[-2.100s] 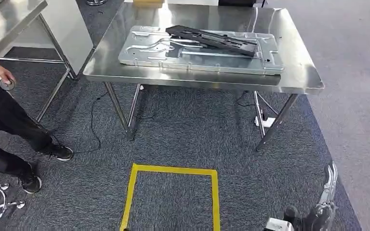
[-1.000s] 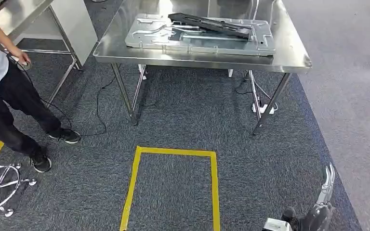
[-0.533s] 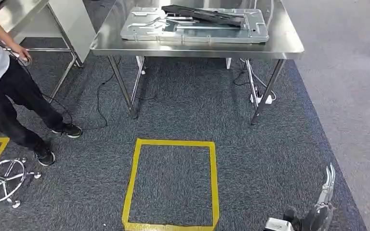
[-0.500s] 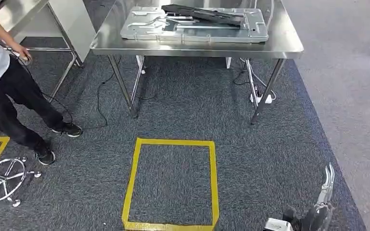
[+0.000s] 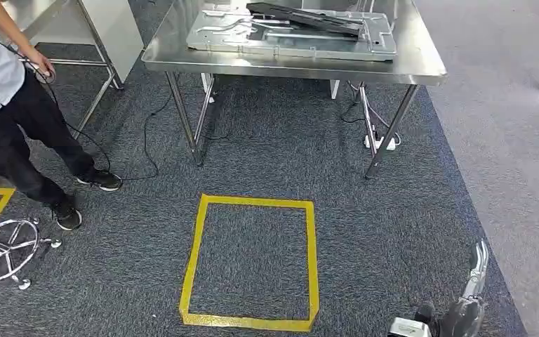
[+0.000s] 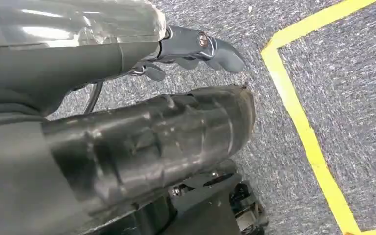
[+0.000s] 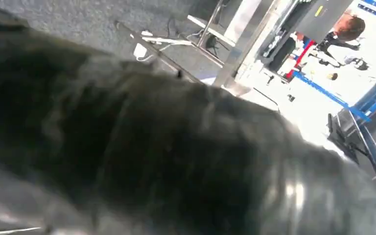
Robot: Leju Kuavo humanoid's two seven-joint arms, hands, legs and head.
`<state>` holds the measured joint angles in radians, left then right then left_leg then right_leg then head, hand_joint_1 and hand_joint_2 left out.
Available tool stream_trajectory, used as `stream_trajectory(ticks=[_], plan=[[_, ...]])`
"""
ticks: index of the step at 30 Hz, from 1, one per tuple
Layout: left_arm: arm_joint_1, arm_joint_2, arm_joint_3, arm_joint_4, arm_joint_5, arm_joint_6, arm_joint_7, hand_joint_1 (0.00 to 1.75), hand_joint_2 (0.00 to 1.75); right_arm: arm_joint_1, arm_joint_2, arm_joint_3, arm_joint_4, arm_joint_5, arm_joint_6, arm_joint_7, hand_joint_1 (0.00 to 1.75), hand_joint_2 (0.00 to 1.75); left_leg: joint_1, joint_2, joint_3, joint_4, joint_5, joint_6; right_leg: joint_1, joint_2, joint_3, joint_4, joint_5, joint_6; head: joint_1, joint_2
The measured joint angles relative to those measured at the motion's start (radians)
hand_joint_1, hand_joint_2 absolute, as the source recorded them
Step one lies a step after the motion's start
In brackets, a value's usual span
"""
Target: Take the parts from the cabinet and place them on the table.
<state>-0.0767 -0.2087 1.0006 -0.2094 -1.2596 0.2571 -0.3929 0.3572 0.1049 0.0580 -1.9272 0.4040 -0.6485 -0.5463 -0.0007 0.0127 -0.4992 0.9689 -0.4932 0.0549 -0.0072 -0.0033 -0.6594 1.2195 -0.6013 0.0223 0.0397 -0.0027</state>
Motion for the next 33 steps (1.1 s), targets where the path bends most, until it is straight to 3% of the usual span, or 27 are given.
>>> stream_trajectory(ticks=[1,2,3,6,7,8,10,12,14,16,17,18,19,21,22,26,27,28,29,31,32,33], plan=[[0.001,0.0,0.0,0.0,0.0,0.0,-0.001,0.0,0.0,0.001,0.0,0.0,0.001,-0.001,0.0,0.0,0.0,0.0,-0.001,0.001,-0.006,0.002,0.002,0.0,0.0,0.0,-0.029,0.07,-0.024,0.002,-0.001,0.0],[0.002,0.0,0.0,0.0,0.0,0.0,-0.002,0.0,0.0,0.003,0.0,0.0,0.002,-0.003,-0.001,0.0,0.0,0.0,0.0,0.001,-0.01,0.006,0.003,0.0,-0.002,0.0,-0.037,0.097,-0.022,0.003,0.0,0.0],[0.003,0.0,0.0,0.0,0.0,0.0,-0.002,0.0,0.0,0.004,0.0,0.0,0.003,-0.005,-0.002,0.0,0.0,0.0,0.0,0.001,-0.014,0.01,0.004,-0.001,-0.004,0.0,-0.025,0.078,-0.002,0.004,0.0,0.0],[0.002,0.0,0.0,0.0,0.0,0.0,-0.003,0.0,0.0,0.004,-0.002,0.0,0.003,-0.01,-0.004,0.0,0.0,0.0,0.003,-0.002,-0.021,0.03,-0.004,-0.011,-0.014,-0.001,0.102,-0.15,0.11,0.006,0.0,0.0],[0.003,0.0,0.0,0.0,0.0,0.0,-0.002,0.0,0.0,0.004,-0.002,0.0,0.005,-0.015,-0.004,0.001,0.0,0.0,0.002,-0.002,-0.025,0.034,-0.007,-0.017,-0.012,0.0,0.117,-0.173,0.086,0.004,0.0,0.0],[0.001,0.0,0.0,0.0,0.0,0.0,-0.002,0.0,0.0,0.006,-0.002,0.0,0.005,-0.016,-0.005,0.001,0.0,0.0,-0.004,-0.003,-0.035,0.051,-0.01,-0.023,-0.008,0.003,0.11,-0.188,0.091,-0.005,0.001,0.0],[0.002,0.0,0.0,0.0,0.0,0.0,-0.002,0.0,0.0,0.015,-0.002,-0.002,0.007,-0.029,-0.004,0.002,0.0,0.0,-0.004,-0.002,-0.037,0.044,-0.006,-0.03,-0.005,0.004,0.104,-0.182,0.092,-0.014,-0.002,0.0],[0.002,0.0,0.0,0.0,0.0,0.0,0.001,0.0,0.0,0.022,0.0,-0.012,0.011,-0.045,0.009,0.0,0.0,0.0,-0.001,-0.003,-0.043,0.052,-0.016,-0.039,-0.009,0.003,0.103,-0.189,0.1,-0.028,-0.002,0.0],[0.003,-0.001,0.0,0.0,0.0,0.0,0.002,0.0,0.0,0.023,0.007,-0.034,0.017,-0.051,0.031,-0.002,0.0,0.0,0.002,-0.004,-0.077,0.136,-0.078,-0.048,-0.009,0.003,0.099,-0.189,0.103,-0.039,-0.002,0.0],[0.004,-0.001,0.0,0.0,0.0,0.0,0.003,0.0,0.0,0.027,0.017,-0.061,0.027,-0.051,0.057,-0.005,0.0,0.0,0.004,-0.004,-0.147,0.294,-0.152,-0.052,-0.004,0.002,0.093,-0.188,0.105,-0.043,-0.002,0.0],[0.006,-0.001,0.001,0.0,0.001,0.0,0.004,0.0,0.0,0.028,0.022,-0.077,0.038,-0.05,0.074,-0.004,0.0,0.0,0.004,-0.004,-0.167,0.343,-0.164,-0.052,-0.002,0.002,0.091,-0.188,0.106,-0.045,-0.002,0.0],[0.008,-0.001,0.002,0.0,0.002,0.0,0.004,0.0,0.0,0.028,0.033,-0.098,0.052,-0.046,0.099,-0.002,0.0,0.0,0.004,-0.004,-0.166,0.347,-0.151,-0.05,0.0,0.003,0.091,-0.188,0.107,-0.046,-0.002,0.0],[0.009,-0.001,0.003,0.0,0.004,0.0,0.004,0.0,0.0,0.027,0.044,-0.121,0.068,-0.045,0.126,-0.001,0.0,0.0,0.004,-0.005,-0.145,0.306,-0.119,-0.045,0.002,0.005,0.091,-0.188,0.108,-0.046,-0.002,0.0],[0.009,-0.001,0.005,0.0,0.008,0.0,0.005,0.0,0.0,0.018,0.069,-0.176,0.116,-0.045,0.184,-0.005,0.0,0.0,0.0,-0.01,-0.049,0.125,-0.026,-0.029,0.004,0.009,0.096,-0.188,0.108,-0.046,-0.002,0.0],[0.009,-0.001,0.006,0.0,0.008,0.0,0.005,0.0,0.0,0.01,0.082,-0.207,0.144,-0.045,0.207,-0.011,0.0,0.0,-0.002,-0.021,-0.021,0.062,-0.02,-0.022,0.003,0.009,0.096,-0.188,0.109,-0.044,-0.001,0.0],[0.008,-0.003,0.011,0.0,0.008,0.0,0.006,0.0,0.0,-0.038,0.143,-0.368,0.253,-0.042,0.311,-0.066,0.0,0.0,-0.01,-0.02,-0.02,0.04,-0.019,-0.016,0.002,0.011,0.085,-0.19,0.122,-0.022,-0.002,0.0],[0.01,-0.003,0.013,0.0,0.007,0.0,0.006,0.0,0.0,-0.048,0.159,-0.415,0.273,-0.041,0.325,-0.076,0.0,0.0,0.0,-0.018,-0.014,0.02,-0.005,-0.009,0.009,0.012,0.086,-0.188,0.121,-0.016,-0.002,0.0],[0.012,-0.005,0.014,0.0,0.006,0.0,0.006,0.0,0.0,-0.056,0.169,-0.458,0.289,-0.039,0.334,-0.082,0.0,0.0,-0.001,-0.012,-0.011,0.012,0.002,-0.005,0.004,0.01,0.079,-0.171,0.104,-0.013,-0.001,0.0],[0.01,-0.006,0.014,0.0,0.006,0.0,0.006,0.0,0.0,-0.063,0.177,-0.488,0.301,-0.037,0.337,-0.085,0.0,0.0,-0.001,-0.011,-0.013,0.01,0.006,0.002,0.003,0.009,0.058,-0.125,0.067,-0.01,0.0,0.0],[0.01,-0.006,0.014,0.0,0.005,0.0,0.006,0.0,0.0,-0.072,0.189,-0.525,0.324,-0.032,0.338,-0.088,0.0,0.0,-0.003,-0.006,-0.02,0.013,0.007,0.004,-0.001,0.009,-0.009,0.024,-0.01,-0.002,-0.001,0.0],[0.011,-0.006,0.016,0.0,0.004,0.0,0.006,0.0,0.0,-0.075,0.193,-0.539,0.333,-0.03,0.338,-0.089,0.0,0.0,-0.004,-0.002,-0.023,0.015,0.007,0.004,-0.003,0.008,-0.036,0.084,-0.031,0.0,0.0,0.0],[0.012,-0.006,0.016,0.0,0.004,0.0,0.006,0.0,0.0,-0.078,0.197,-0.552,0.339,-0.03,0.338,-0.09,0.0,0.0,-0.004,0.001,-0.027,0.019,0.007,0.004,-0.005,0.008,-0.047,0.109,-0.028,0.003,-0.001,0.0]])
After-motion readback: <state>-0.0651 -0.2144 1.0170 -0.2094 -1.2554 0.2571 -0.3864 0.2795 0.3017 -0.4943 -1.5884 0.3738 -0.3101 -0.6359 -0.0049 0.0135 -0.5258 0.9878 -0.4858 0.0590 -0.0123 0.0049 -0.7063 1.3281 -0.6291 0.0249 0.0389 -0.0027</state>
